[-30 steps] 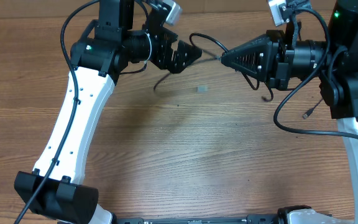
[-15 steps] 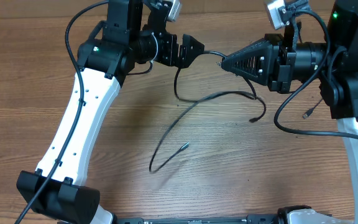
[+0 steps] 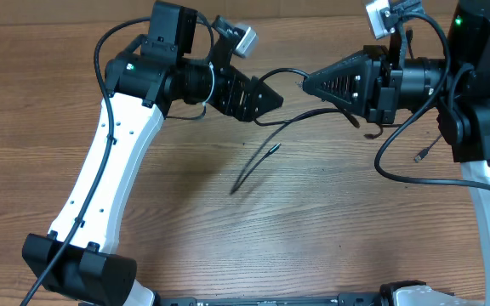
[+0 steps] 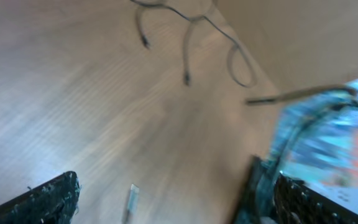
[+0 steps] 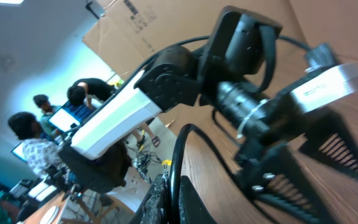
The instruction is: Untangle cables
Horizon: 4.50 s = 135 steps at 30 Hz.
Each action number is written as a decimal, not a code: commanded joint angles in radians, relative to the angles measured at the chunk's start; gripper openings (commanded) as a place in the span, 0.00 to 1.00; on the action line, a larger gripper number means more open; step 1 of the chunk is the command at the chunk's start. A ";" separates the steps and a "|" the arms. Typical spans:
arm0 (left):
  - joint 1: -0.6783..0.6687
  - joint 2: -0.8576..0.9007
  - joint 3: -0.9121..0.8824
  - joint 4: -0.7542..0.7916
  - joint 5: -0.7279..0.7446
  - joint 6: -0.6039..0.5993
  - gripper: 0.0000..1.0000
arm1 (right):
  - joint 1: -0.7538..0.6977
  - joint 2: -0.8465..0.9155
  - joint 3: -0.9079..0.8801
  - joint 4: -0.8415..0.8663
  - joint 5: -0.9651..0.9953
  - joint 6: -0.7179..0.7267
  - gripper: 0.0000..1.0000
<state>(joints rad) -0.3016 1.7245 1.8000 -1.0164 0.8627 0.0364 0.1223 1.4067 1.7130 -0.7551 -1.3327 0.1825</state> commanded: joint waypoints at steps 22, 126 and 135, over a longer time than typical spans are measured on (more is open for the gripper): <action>-0.134 -0.003 0.015 -0.397 -0.039 0.013 0.99 | 0.002 -0.002 0.009 -0.147 0.052 -0.402 0.04; 0.165 0.002 0.015 -0.296 -0.784 -0.282 1.00 | 0.409 0.421 -0.153 -0.475 0.728 -0.185 0.69; 0.167 0.002 0.015 -0.254 -0.785 -0.329 1.00 | 0.518 0.421 -0.302 -0.308 0.729 -0.135 0.73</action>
<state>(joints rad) -0.1349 1.7245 1.8019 -1.2732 0.0887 -0.2607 0.6106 1.8267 1.4487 -1.0893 -0.6094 0.0170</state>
